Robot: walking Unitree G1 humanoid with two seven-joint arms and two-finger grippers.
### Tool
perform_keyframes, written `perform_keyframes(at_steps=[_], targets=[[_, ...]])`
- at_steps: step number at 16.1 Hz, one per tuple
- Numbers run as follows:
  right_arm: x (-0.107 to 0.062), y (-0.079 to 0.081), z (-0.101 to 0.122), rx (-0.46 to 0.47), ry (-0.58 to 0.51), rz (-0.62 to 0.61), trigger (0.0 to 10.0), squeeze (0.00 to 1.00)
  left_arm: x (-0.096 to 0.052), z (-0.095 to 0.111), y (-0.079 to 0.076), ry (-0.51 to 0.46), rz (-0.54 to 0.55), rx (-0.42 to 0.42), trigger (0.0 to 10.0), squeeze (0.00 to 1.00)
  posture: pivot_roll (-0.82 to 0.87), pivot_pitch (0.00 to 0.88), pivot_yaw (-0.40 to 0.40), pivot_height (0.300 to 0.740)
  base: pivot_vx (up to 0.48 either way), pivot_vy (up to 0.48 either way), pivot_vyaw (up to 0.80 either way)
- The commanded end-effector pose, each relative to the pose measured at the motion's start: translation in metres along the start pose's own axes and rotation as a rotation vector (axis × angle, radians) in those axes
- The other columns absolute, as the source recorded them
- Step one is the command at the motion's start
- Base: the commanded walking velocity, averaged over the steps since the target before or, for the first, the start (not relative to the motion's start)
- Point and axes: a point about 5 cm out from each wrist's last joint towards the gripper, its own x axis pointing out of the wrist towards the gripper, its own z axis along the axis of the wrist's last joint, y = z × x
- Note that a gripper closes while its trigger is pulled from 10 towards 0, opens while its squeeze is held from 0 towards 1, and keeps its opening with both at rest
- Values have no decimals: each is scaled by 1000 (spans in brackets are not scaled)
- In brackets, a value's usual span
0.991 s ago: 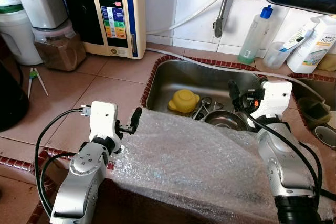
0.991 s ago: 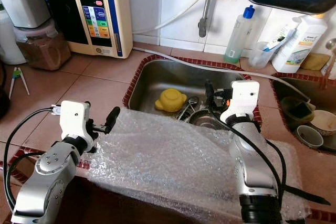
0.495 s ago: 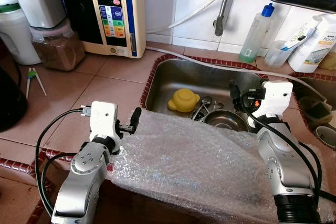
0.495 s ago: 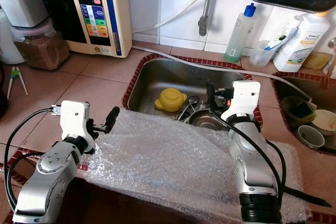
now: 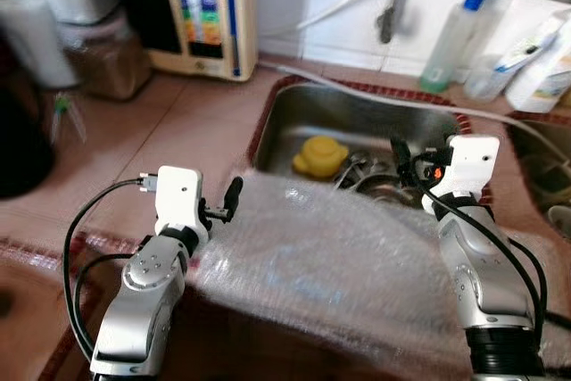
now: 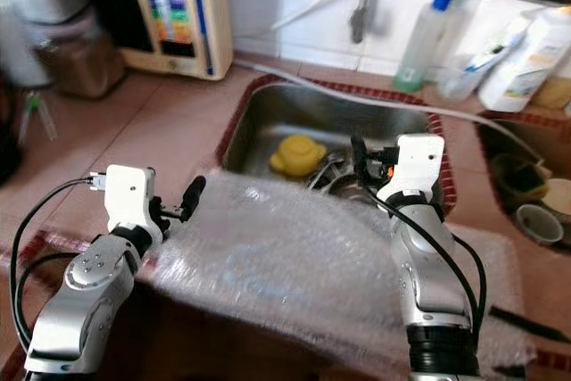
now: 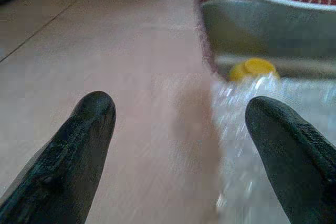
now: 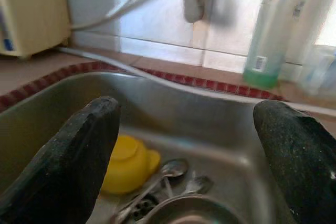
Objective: Kitchen organization
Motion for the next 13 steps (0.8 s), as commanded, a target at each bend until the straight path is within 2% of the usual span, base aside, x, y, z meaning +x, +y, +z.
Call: perform_keyframes(at_steps=[1,13], targets=[[1,-2,2,2,-5,3,10000,0,0,-3,1,15,10,2,10000,0,11,46,-21,740,-274,0,0],[6,-4,6,-17,-14,-9,10000,0,4,-4,1,16,21,-17,10000,0,-1,39,-34,740,-269,0,0]])
